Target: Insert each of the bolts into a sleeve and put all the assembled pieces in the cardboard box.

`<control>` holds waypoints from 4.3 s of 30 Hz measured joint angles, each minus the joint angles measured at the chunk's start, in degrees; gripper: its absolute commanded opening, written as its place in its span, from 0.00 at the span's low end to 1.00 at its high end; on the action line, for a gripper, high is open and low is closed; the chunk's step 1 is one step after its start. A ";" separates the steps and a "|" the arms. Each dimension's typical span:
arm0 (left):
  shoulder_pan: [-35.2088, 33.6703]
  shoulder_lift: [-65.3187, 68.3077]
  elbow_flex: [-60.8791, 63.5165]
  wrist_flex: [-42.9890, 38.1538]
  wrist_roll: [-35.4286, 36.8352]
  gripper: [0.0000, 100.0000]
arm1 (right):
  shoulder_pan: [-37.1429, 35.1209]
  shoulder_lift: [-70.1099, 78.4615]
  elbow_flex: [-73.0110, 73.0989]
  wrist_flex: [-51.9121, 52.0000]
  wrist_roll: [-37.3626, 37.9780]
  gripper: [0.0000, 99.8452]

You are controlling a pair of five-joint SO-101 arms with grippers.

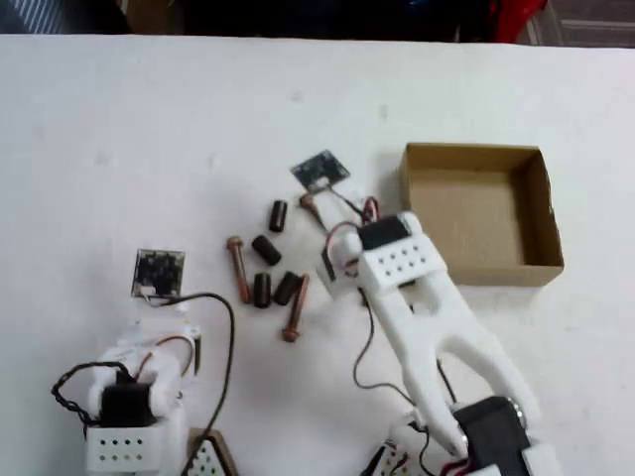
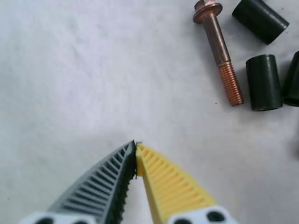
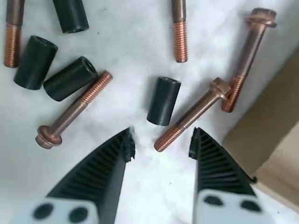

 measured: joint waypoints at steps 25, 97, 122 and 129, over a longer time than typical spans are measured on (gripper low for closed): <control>0.00 0.00 0.00 0.00 0.00 0.02 | 2.11 14.42 4.04 -18.37 0.00 0.14; 0.00 0.00 0.00 0.00 0.00 0.02 | 2.55 -48.62 29.63 -12.66 0.00 0.02; 0.00 0.00 0.00 0.00 0.00 0.02 | 2.55 -84.13 49.23 -12.66 0.00 0.02; 0.00 0.00 0.00 0.00 0.00 0.02 | 2.55 -87.21 52.04 -12.66 0.00 0.02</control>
